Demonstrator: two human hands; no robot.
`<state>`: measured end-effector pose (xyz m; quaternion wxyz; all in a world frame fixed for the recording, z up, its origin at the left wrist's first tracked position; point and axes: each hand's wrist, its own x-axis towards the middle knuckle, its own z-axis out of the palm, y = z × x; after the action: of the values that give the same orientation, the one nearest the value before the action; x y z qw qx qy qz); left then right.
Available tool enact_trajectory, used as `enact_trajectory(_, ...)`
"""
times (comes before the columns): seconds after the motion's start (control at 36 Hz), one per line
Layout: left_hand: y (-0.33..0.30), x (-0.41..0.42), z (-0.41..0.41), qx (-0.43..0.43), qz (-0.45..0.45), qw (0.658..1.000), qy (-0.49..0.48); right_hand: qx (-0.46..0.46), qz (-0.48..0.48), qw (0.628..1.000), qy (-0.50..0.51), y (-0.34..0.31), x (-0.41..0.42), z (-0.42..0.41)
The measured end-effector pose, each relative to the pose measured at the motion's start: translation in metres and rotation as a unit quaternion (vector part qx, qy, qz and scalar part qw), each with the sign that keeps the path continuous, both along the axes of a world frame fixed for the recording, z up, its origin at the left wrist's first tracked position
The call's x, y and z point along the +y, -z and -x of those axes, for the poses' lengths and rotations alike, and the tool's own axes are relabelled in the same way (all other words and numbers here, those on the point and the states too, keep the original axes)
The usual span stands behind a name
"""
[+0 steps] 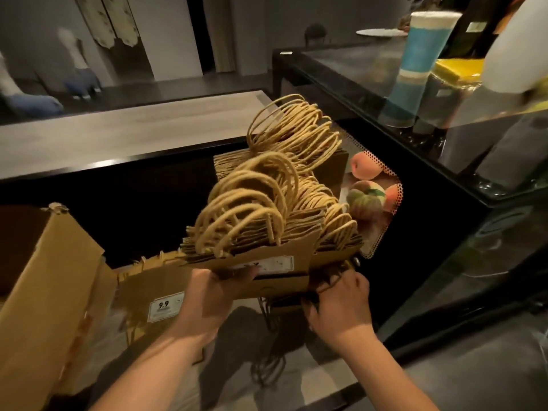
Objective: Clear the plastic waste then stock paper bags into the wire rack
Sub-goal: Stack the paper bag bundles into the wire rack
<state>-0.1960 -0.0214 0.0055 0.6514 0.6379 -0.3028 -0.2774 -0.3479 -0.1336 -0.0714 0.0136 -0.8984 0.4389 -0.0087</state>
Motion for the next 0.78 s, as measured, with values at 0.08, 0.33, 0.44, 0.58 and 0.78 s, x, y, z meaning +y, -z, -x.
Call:
enact_trajectory(0.08,-0.001,0.004,-0.002,0.009,-0.007,1.0,-0.007,0.041,-0.008,0.999,-0.019,-0.007,-0.002,-0.001)
enact_trajectory(0.33,0.0,0.008,-0.011,-0.048,-0.042,0.998,-0.009,0.047,-0.039,0.994,-0.091,-0.011,-0.014,0.0)
enact_trajectory(0.44,-0.001,0.006,-0.008,-0.017,-0.039,0.999,0.005,0.084,-0.069,0.989,-0.104,-0.015,-0.015,0.001)
enact_trajectory(0.58,0.005,0.005,-0.013,-0.006,-0.065,0.998,0.004,-0.01,0.01,0.997,-0.079,0.0,-0.006,0.002)
enact_trajectory(0.78,-0.003,0.011,-0.021,-0.108,-0.097,0.989,0.033,-0.011,-0.004,0.999,-0.042,0.013,-0.01,-0.004)
